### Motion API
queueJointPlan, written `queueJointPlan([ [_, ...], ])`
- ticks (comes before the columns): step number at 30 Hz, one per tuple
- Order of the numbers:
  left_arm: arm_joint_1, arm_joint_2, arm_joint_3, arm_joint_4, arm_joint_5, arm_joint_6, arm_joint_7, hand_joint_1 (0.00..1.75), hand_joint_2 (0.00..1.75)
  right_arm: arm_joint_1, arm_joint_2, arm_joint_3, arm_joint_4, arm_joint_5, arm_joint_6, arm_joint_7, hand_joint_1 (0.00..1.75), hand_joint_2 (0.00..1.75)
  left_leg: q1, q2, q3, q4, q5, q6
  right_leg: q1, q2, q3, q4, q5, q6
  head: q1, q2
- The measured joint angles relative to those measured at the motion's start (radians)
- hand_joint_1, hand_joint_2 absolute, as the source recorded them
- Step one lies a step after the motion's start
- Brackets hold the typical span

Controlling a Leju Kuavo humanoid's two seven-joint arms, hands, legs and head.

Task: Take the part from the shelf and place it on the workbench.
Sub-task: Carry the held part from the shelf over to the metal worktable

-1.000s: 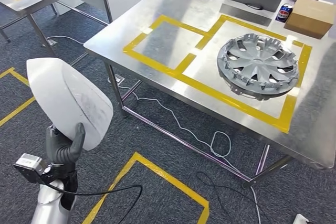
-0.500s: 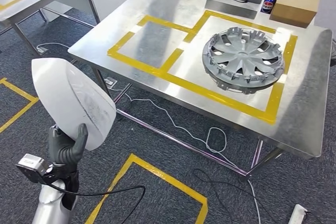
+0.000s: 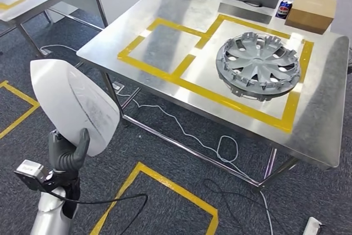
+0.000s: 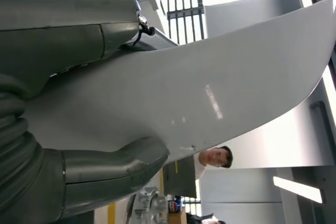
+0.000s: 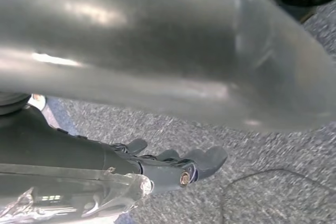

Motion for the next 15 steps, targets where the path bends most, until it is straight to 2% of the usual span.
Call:
queueJointPlan([
  [2, 0.001, 0.000, 0.000, 0.000, -0.005, 0.000, 0.000, 1.75, 1.75, 0.001, 0.000, 0.000, 0.000, 0.000, 0.001, 0.000, 0.00, 0.00, 0.001, 0.000, 0.002, 0.001, -0.003, -0.001, -0.002, 0.000, -0.061, 0.116, -0.051, 0.007, 0.002, 0.000],
  [3, 0.002, 0.000, 0.000, 0.000, -0.007, 0.000, 0.000, 1.75, 1.75, 0.003, 0.000, 0.000, 0.000, 0.000, 0.001, 0.001, 0.00, 0.00, 0.002, 0.000, 0.004, 0.001, -0.005, -0.003, -0.004, 0.000, -0.079, 0.146, -0.058, 0.011, 0.002, 0.000],
  [4, 0.003, 0.000, 0.000, 0.000, -0.009, 0.000, 0.000, 1.75, 1.75, 0.004, 0.000, 0.000, 0.000, 0.000, 0.001, 0.001, 0.00, 0.00, 0.004, 0.000, 0.008, 0.001, -0.008, -0.007, -0.007, -0.001, -0.080, 0.139, -0.046, 0.014, 0.003, 0.000],
  [5, 0.003, 0.000, 0.000, 0.000, -0.010, 0.000, 0.000, 1.75, 1.75, 0.005, 0.000, 0.000, 0.000, 0.000, 0.001, 0.002, 0.00, 0.00, 0.008, 0.000, 0.013, 0.002, -0.012, -0.013, -0.011, -0.002, -0.061, 0.094, -0.016, 0.018, 0.002, 0.000],
  [6, 0.003, 0.000, 0.000, 0.000, -0.011, 0.000, 0.000, 1.75, 1.75, 0.005, 0.000, 0.000, 0.000, 0.000, 0.001, 0.002, 0.00, 0.00, 0.011, 0.000, 0.019, 0.003, -0.017, -0.020, -0.015, -0.004, -0.030, 0.026, 0.020, 0.025, 0.003, 0.000],
  [7, 0.002, 0.000, 0.000, 0.000, -0.012, 0.000, 0.000, 1.75, 1.75, 0.004, 0.001, 0.000, 0.000, 0.001, 0.001, 0.001, 0.00, 0.00, 0.014, 0.000, 0.025, 0.005, -0.023, -0.027, -0.017, -0.005, -0.003, -0.035, 0.040, 0.029, 0.005, 0.000],
  [8, 0.002, 0.000, 0.001, 0.000, -0.012, 0.000, 0.000, 1.75, 1.75, 0.003, 0.002, 0.000, 0.001, 0.001, 0.001, 0.000, 0.00, 0.00, 0.015, 0.000, 0.027, 0.006, -0.028, -0.036, -0.017, -0.007, 0.018, -0.079, 0.047, 0.024, 0.006, 0.000],
  [9, 0.001, 0.000, 0.001, 0.000, -0.012, 0.000, 0.000, 1.75, 1.75, 0.003, 0.003, 0.000, 0.001, 0.002, 0.001, 0.000, 0.00, 0.00, 0.015, 0.001, 0.028, 0.007, -0.033, -0.044, -0.016, -0.006, 0.028, -0.099, 0.045, 0.013, 0.006, 0.000],
  [11, 0.001, 0.000, 0.000, 0.000, -0.012, 0.000, 0.000, 1.75, 1.75, 0.003, 0.004, 0.000, 0.002, 0.002, 0.001, -0.001, 0.00, 0.00, 0.017, 0.001, 0.032, 0.008, -0.038, -0.057, -0.010, -0.003, 0.033, -0.098, 0.035, -0.020, 0.005, 0.000],
  [13, -0.001, 0.000, 0.000, 0.000, -0.012, 0.000, 0.000, 1.75, 1.75, 0.004, 0.003, 0.000, 0.001, 0.002, 0.000, -0.002, 0.00, 0.00, 0.020, 0.000, 0.026, 0.031, -0.039, -0.064, -0.007, 0.003, 0.043, -0.098, 0.035, -0.037, 0.003, 0.000],
  [14, -0.003, 0.000, 0.000, 0.000, -0.013, 0.000, 0.000, 1.75, 1.75, 0.003, 0.002, 0.000, 0.001, 0.002, -0.001, -0.002, 0.00, 0.00, 0.020, -0.001, 0.003, 0.071, -0.046, -0.065, -0.007, 0.006, 0.049, -0.098, 0.033, -0.044, 0.002, 0.000],
  [15, -0.004, -0.001, 0.000, 0.000, -0.013, 0.000, 0.000, 1.75, 1.75, 0.002, 0.002, 0.000, 0.001, 0.002, -0.002, -0.002, 0.00, 0.00, 0.018, -0.002, -0.033, 0.130, -0.059, -0.064, -0.005, 0.007, 0.056, -0.099, 0.029, -0.050, 0.000, 0.000],
])
